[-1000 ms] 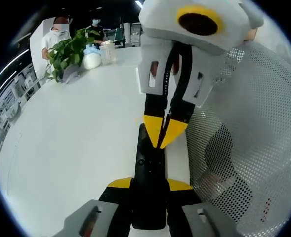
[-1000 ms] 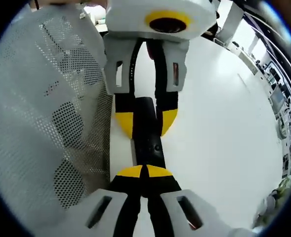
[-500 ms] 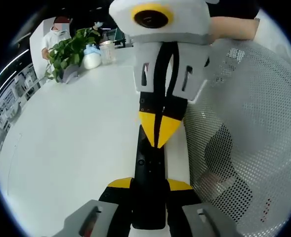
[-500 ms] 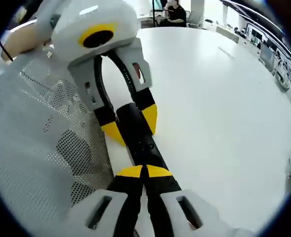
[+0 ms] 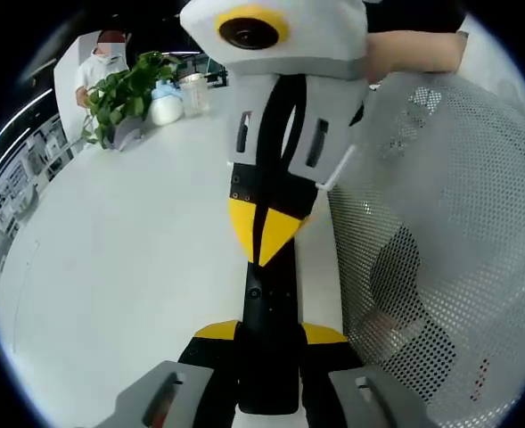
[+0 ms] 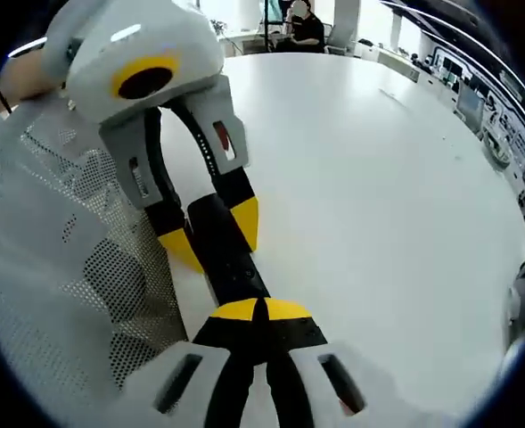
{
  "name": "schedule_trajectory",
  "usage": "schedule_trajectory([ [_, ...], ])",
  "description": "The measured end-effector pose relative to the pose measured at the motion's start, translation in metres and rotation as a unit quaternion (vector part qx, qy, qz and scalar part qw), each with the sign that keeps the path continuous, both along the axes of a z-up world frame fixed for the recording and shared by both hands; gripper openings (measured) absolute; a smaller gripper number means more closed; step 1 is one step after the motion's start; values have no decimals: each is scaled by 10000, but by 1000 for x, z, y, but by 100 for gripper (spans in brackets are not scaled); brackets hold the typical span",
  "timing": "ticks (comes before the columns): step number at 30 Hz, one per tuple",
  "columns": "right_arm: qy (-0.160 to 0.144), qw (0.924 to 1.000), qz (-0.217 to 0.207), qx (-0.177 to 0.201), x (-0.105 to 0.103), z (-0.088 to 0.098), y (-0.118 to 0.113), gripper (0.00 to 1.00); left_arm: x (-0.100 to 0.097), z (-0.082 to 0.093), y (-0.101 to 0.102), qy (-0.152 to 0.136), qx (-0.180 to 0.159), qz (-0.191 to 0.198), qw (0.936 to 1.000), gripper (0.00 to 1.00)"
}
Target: Press the specified remote control buttons in sequence, fully releasing each button before pressing the next.
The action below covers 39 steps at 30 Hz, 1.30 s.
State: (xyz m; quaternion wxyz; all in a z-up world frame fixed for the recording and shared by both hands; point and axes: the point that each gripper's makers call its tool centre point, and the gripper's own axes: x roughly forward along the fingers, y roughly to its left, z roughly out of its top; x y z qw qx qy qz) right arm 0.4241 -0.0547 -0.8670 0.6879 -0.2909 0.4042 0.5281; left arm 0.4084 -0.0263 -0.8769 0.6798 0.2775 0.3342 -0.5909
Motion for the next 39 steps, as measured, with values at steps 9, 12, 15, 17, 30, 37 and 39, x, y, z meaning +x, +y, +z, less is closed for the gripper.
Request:
schedule_trajectory([
  [9, -83, 9999, -60, 0, 1, -1, 0, 0, 0, 0, 0, -5, -3, 0, 10000, 24],
  [12, -54, 9999, -147, -2, 2, -1, 0, 0, 0, 0, 0, -6, -1, -6, 10000, 24],
  [15, -32, 9998, -183, -10, 2, -1, 0, 0, 0, 0, 0, -9, 6, -13, 10000, 24],
  [17, 9, 9997, -243, -29, 2, -1, 0, 0, 0, 0, 0, -12, 10, -17, 10000, 24],
  [30, 347, 9977, -588, -19, 3, -2, -2, 0, 0, 0, 0, -20, 27, -29, 10000, 24],
  [37, 351, 9966, -705, 237, 3, -2, -1, 0, 0, 0, 0, -15, 34, -32, 10000, 24],
  [39, 367, 9967, -684, 220, 3, -1, -1, 0, 0, 0, 0, -9, 40, -27, 10000, 24],
])
